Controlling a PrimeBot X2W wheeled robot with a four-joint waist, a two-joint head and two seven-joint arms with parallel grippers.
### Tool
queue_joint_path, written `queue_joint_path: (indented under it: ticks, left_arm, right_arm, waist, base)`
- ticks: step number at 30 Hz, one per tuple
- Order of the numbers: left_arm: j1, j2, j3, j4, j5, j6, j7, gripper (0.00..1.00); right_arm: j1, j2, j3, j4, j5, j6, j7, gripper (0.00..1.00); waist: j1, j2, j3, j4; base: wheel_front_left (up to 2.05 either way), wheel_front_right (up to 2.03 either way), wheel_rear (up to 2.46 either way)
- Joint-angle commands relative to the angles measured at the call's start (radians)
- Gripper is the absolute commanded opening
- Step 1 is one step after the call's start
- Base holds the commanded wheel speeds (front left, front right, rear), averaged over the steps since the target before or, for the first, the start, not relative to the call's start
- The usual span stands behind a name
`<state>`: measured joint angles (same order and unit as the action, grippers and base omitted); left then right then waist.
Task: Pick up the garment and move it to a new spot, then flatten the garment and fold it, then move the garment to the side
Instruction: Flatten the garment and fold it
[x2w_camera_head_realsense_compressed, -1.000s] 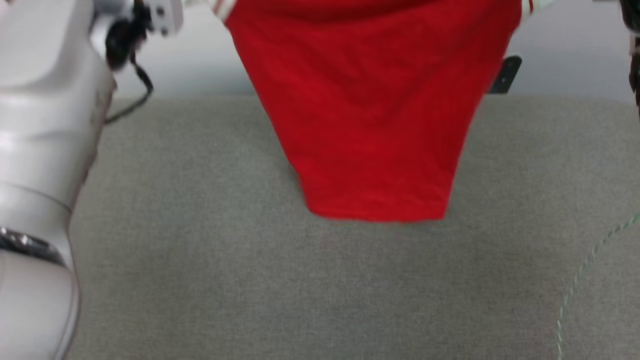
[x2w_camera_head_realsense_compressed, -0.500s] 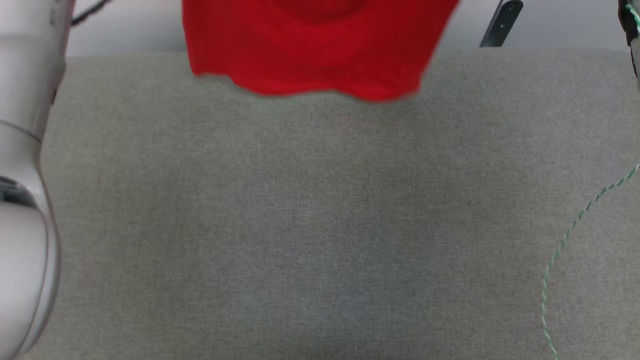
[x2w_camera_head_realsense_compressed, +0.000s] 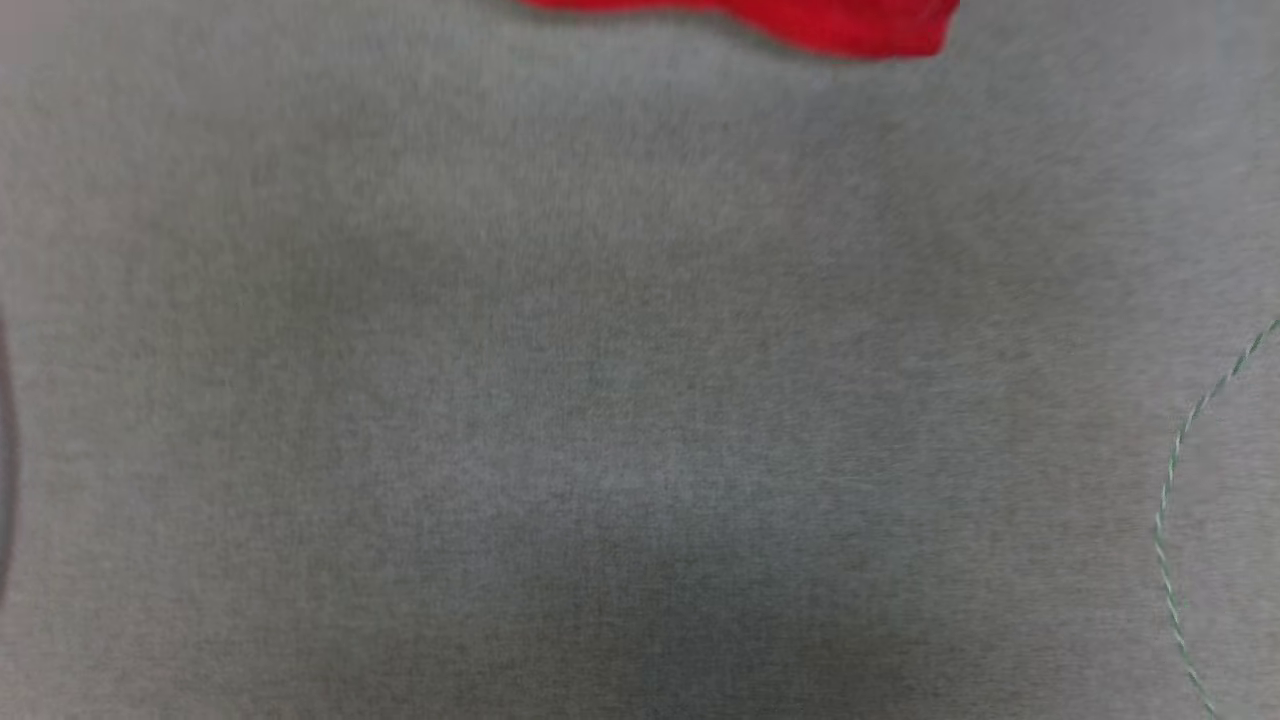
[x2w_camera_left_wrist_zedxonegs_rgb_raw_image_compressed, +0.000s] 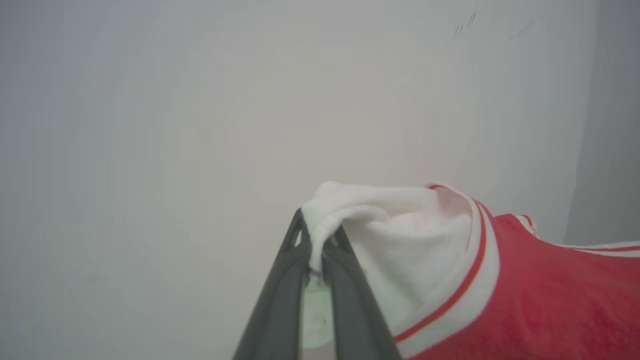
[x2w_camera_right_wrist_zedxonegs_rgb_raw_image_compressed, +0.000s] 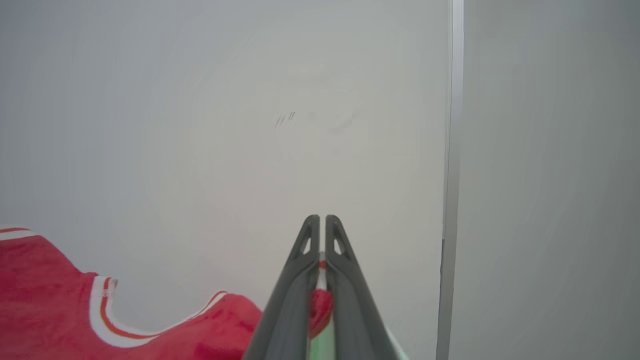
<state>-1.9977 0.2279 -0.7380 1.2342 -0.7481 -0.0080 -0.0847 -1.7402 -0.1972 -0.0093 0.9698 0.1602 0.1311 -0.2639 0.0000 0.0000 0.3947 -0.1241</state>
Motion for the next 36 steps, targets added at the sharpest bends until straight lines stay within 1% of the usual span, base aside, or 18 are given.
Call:
queue_joint_path:
  ticks: [1,4,6,8,10,14,16,19,24,28,31,36]
  left_arm:
    - [-0.027,-0.006,0.002,-0.006,0.003,0.001,-0.02,0.0]
    - [-0.072,-0.026,0.008,-0.008,0.003,-0.004,-0.074,0.0]
    - [-0.103,-0.04,0.008,-0.01,0.007,-0.008,-0.107,0.0]
    - [-0.117,-0.058,0.011,-0.007,0.002,-0.015,-0.126,0.0]
    - [-0.124,-0.072,0.013,-0.001,-0.002,-0.019,-0.139,0.0]
    - [-0.114,-0.083,0.032,0.016,-0.025,-0.012,-0.155,0.0]
    - [-0.088,-0.085,0.025,0.026,-0.019,-0.01,-0.155,0.0]
    - [-0.058,-0.081,0.022,0.034,-0.026,-0.016,-0.146,0.0]
    - [0.02,-0.071,0.011,0.048,-0.034,-0.022,-0.095,0.0]
    - [0.094,-0.069,-0.006,0.052,-0.028,-0.037,-0.069,0.0]
    - [0.152,-0.064,-0.003,0.053,-0.048,-0.045,-0.053,0.0]
    - [0.252,-0.064,-0.014,0.054,-0.051,-0.062,-0.042,0.0]
  right_arm:
    - [0.026,0.009,-0.039,-0.047,-0.04,-0.001,0.0,0.0]
    - [0.049,0.042,-0.148,-0.217,-0.15,-0.001,0.0,0.0]
    - [0.067,0.07,-0.19,-0.309,-0.208,-0.001,0.0,0.0]
    - [0.087,0.087,-0.22,-0.368,-0.249,-0.001,0.0,0.0]
    - [0.093,0.105,-0.258,-0.403,-0.261,-0.001,0.0,0.0]
    - [0.115,0.138,-0.281,-0.355,-0.231,-0.001,0.0,0.0]
    - [0.118,0.136,-0.258,-0.33,-0.244,-0.001,0.0,0.0]
    - [0.153,0.139,-0.248,-0.279,-0.238,-0.001,0.0,0.0]
    - [0.189,0.137,-0.247,-0.173,-0.191,-0.001,-0.001,0.0]
    - [0.22,0.127,-0.174,-0.093,-0.141,-0.001,-0.001,0.0]
    - [0.242,0.107,-0.112,-0.033,-0.104,-0.001,-0.001,0.0]
    - [0.282,0.084,-0.028,0.022,-0.015,-0.001,-0.001,0.0]
  waist:
    - [0.0,0.0,0.134,0.047]
    - [0.0,0.0,0.199,0.07]
    - [0.0,0.0,0.23,0.084]
    - [0.0,0.0,0.254,0.096]
    - [0.0,0.0,0.274,0.107]
    - [0.0,0.0,0.291,0.11]
    - [0.0,0.0,0.287,0.11]
    - [0.0,0.0,0.258,0.11]
    - [0.0,0.0,0.192,0.112]
    - [0.0,0.0,0.138,0.113]
    - [0.0,0.0,0.094,0.111]
    - [0.0,0.0,0.031,0.114]
  base:
    - [0.0,0.0,0.0]
    - [0.0,0.0,0.0]
    - [0.0,0.0,0.0]
    - [0.0,0.0,0.0]
    - [0.0,0.0,0.0]
    - [0.0,0.0,0.0]
    - [0.0,0.0,0.0]
    - [0.0,0.0,0.0]
    - [0.0,0.0,0.0]
    - [0.0,0.0,0.0]
    - [0.0,0.0,0.0]
    - [0.0,0.0,0.0]
